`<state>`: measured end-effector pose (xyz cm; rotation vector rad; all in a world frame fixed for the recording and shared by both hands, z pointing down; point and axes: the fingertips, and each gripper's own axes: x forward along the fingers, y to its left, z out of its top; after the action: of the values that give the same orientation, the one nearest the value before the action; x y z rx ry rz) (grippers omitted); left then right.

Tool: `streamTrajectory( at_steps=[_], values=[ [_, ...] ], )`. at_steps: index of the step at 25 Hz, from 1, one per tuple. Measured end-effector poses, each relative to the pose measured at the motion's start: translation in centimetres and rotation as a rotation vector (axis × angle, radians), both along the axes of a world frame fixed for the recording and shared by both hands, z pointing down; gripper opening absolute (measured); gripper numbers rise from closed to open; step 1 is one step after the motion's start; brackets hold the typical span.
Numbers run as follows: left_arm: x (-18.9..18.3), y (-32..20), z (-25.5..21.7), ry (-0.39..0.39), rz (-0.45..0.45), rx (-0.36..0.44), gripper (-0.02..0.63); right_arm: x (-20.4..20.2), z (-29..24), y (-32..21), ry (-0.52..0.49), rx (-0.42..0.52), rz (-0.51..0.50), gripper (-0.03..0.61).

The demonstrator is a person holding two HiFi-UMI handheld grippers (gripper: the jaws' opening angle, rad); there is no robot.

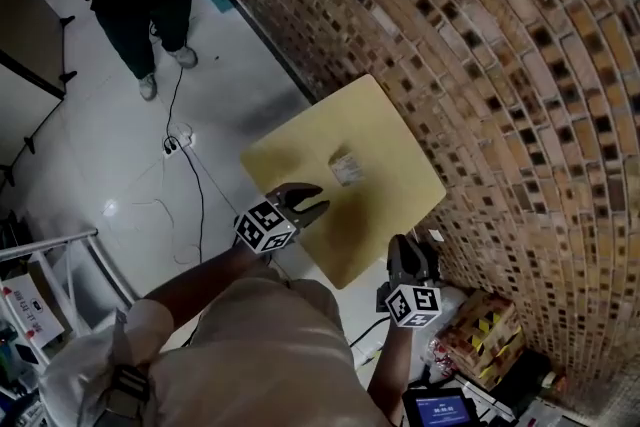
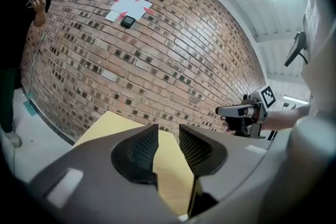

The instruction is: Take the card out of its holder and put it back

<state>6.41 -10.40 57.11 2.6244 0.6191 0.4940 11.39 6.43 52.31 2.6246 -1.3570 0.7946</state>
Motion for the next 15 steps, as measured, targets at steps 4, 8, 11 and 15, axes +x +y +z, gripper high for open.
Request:
streamTrajectory(
  at_steps=[4, 8, 11, 15],
  values=[
    [0.6, 0.7, 0.3, -0.018, -0.016, -0.041, 0.130, 0.3, -0.6, -0.1, 0.002, 0.023, -0.014, 0.037],
    [1.6, 2.4, 0.9, -0.039, 0.006, -0.002, 0.132, 0.5, -0.1, 0.2, -0.017, 0.069, -0.035, 0.051],
    [2.7, 3.4, 1.1, -0.053, 0.026, 0.037, 0.139, 0.9, 0.3, 0.5, -0.031, 0.080, -0.077, 0.063],
    [4.5, 3.9, 0.6, -0.059, 0.005, 0.112, 0.145, 2.9, 1.2, 0.4, -0.048, 0.083, -0.145, 0.072]
  ],
)
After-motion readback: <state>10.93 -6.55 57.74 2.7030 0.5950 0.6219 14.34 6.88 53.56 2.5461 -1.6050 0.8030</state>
